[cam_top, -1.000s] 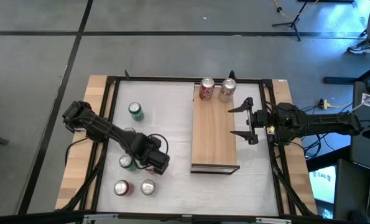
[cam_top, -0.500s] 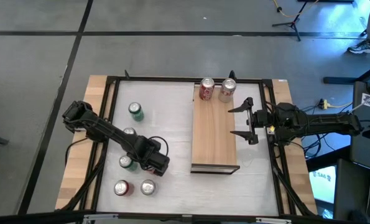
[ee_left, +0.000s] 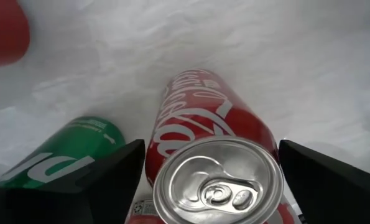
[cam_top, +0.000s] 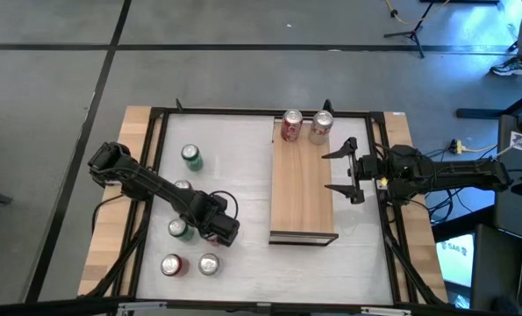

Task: Place canned beverage on shelf
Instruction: Put the red white soda can on the shelf aligned with the other red white soda can

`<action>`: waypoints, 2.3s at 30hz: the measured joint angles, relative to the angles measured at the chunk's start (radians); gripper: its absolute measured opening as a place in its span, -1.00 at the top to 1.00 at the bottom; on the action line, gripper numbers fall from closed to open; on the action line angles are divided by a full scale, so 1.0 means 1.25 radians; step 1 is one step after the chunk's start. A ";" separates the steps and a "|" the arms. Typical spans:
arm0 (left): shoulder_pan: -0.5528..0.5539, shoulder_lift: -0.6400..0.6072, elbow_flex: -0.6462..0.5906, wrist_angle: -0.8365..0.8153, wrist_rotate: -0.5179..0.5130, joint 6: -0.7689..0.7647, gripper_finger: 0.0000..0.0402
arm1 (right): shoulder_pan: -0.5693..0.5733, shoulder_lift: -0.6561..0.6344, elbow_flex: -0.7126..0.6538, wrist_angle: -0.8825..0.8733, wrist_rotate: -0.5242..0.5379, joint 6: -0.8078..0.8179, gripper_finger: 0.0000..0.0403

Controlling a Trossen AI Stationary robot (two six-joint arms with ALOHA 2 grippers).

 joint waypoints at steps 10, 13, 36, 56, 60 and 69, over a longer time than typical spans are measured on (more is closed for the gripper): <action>0.003 -0.001 0.000 0.015 -0.002 0.000 -0.40 | 0.000 0.000 0.000 0.000 0.000 0.000 -0.91; 0.009 -0.001 0.000 0.023 -0.003 0.001 -0.39 | 0.000 0.000 0.000 0.000 0.000 0.000 -0.91; 0.240 -0.008 0.065 0.008 0.011 0.648 -0.38 | 0.000 0.000 0.000 -0.013 0.000 0.000 -0.91; 0.410 -0.008 0.066 -0.085 0.023 1.356 -0.44 | 0.000 0.003 0.000 -0.070 0.004 0.000 -0.91; 0.413 -0.008 0.066 -0.085 0.006 1.455 -0.44 | 0.000 0.003 0.000 -0.070 0.004 0.000 -0.91; 0.410 -0.009 0.044 -0.083 0.016 1.567 -0.44 | 0.000 0.003 0.000 -0.071 0.004 0.000 -0.91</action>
